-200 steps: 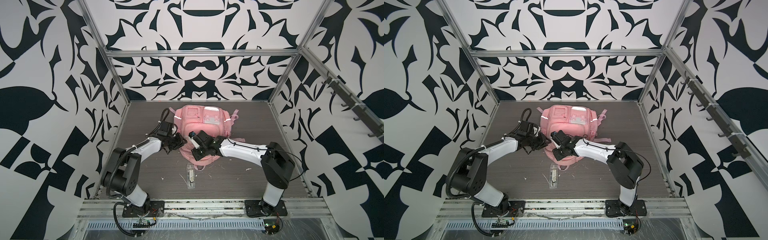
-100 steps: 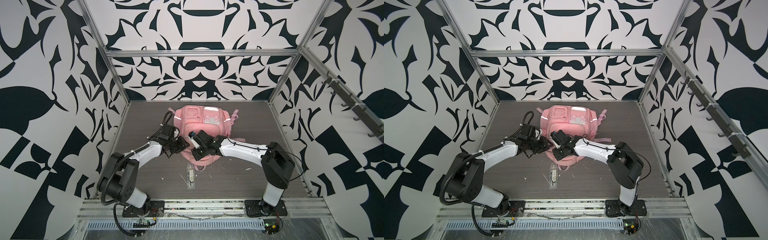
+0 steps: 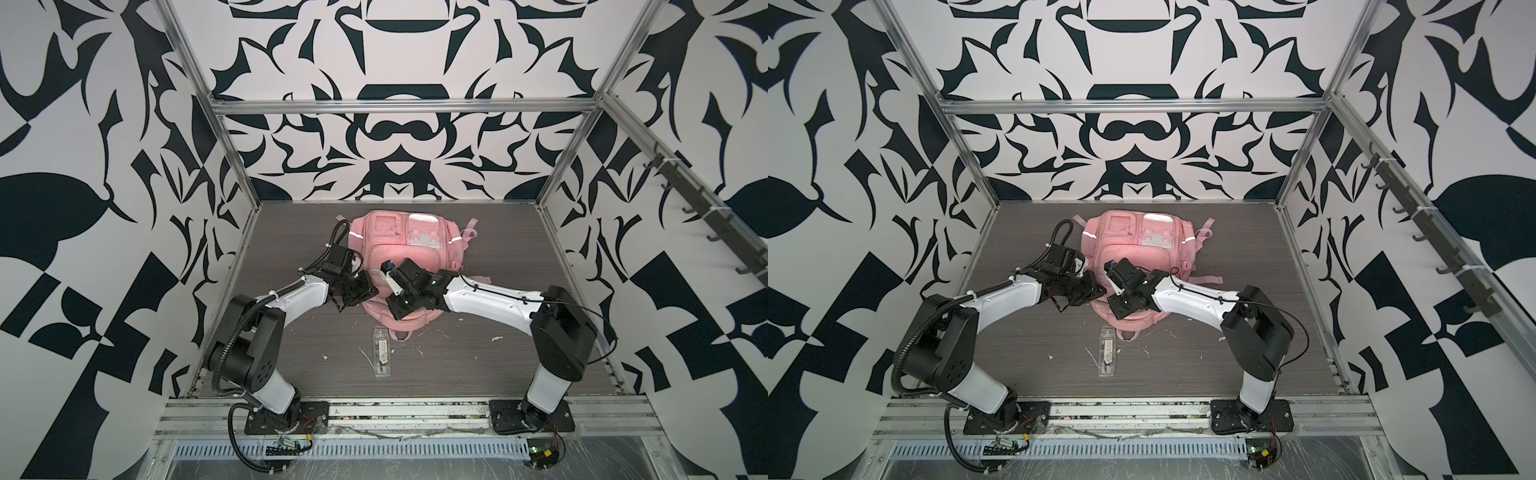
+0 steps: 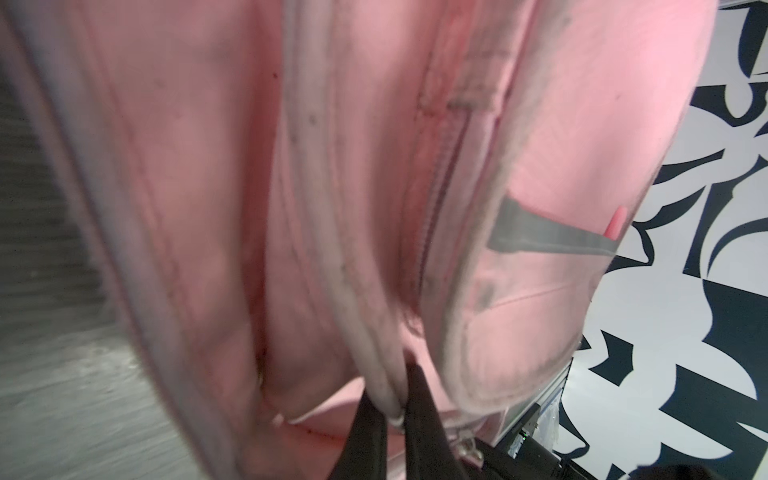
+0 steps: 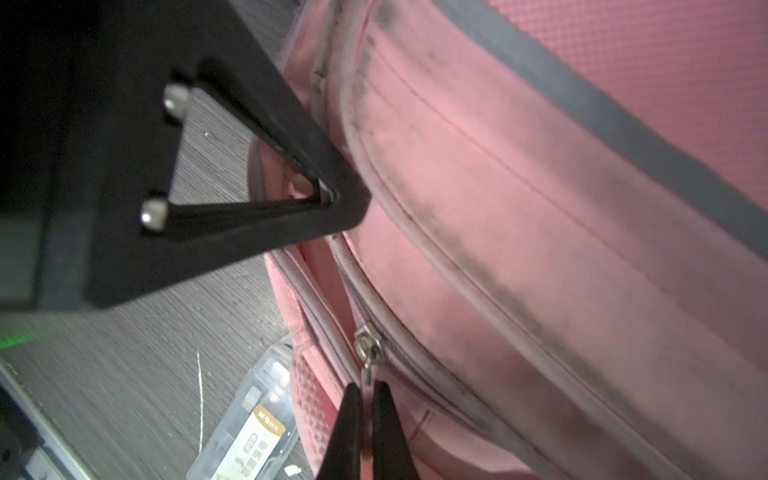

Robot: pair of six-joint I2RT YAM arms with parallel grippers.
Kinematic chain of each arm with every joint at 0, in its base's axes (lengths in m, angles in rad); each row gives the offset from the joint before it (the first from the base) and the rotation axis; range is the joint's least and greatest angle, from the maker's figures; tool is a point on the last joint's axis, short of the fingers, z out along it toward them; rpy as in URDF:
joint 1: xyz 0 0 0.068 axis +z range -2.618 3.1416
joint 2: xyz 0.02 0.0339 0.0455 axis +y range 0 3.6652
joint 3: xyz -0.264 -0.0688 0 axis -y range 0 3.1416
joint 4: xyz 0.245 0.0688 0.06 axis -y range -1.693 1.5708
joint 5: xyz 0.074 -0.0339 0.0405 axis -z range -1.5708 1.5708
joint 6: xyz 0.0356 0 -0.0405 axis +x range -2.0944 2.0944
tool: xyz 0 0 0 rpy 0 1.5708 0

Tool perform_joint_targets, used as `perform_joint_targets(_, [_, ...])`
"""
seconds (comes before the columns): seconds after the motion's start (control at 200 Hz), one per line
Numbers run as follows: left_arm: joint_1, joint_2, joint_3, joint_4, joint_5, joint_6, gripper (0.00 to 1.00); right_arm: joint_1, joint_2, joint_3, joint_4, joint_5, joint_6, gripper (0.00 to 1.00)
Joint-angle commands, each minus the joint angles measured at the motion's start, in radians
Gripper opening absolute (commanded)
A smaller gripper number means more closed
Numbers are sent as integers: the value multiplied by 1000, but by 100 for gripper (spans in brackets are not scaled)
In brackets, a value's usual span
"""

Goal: Pack the student bag

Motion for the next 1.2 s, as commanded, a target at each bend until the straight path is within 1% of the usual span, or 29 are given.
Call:
perform_joint_targets(0.0, [52,23,32,-14,-25,59,5,-39,-108,-41,-42,16,-16,0])
perform_joint_targets(0.155, [128,30,52,-23,-3,85,5,-115,-177,-119,-49,22,-21,0])
perform_joint_targets(0.31, [174,55,87,-38,3,107,5,-185,-222,-167,-50,29,-23,0])
perform_joint_targets(0.48, [200,117,151,-29,13,94,5,-191,-202,-165,-38,19,-14,0])
perform_joint_targets(0.665, [199,202,256,-29,35,81,7,-157,-154,-126,-10,-8,3,0])
perform_joint_targets(0.725, [199,219,281,-38,36,81,12,-141,-135,-104,-4,-13,6,0])
perform_joint_targets(0.745, [199,222,285,-38,37,81,15,-134,-126,-96,-4,-15,9,0])
perform_joint_targets(0.795, [199,225,290,-36,44,78,28,-116,-110,-75,1,-23,14,0])
perform_joint_targets(0.83, [199,221,287,-35,46,78,35,-101,-97,-58,7,-32,21,0])
perform_joint_targets(0.935, [199,182,250,-29,59,68,47,-52,-51,-3,9,-23,19,0])
perform_joint_targets(1.015, [199,130,209,-29,64,67,53,-29,-21,27,12,-22,20,0])
perform_joint_targets(1.07, [199,95,188,-45,68,74,54,-20,-9,35,15,-27,20,0])
perform_joint_targets(1.195, [196,32,135,-70,79,78,55,-12,2,40,22,-35,17,0])
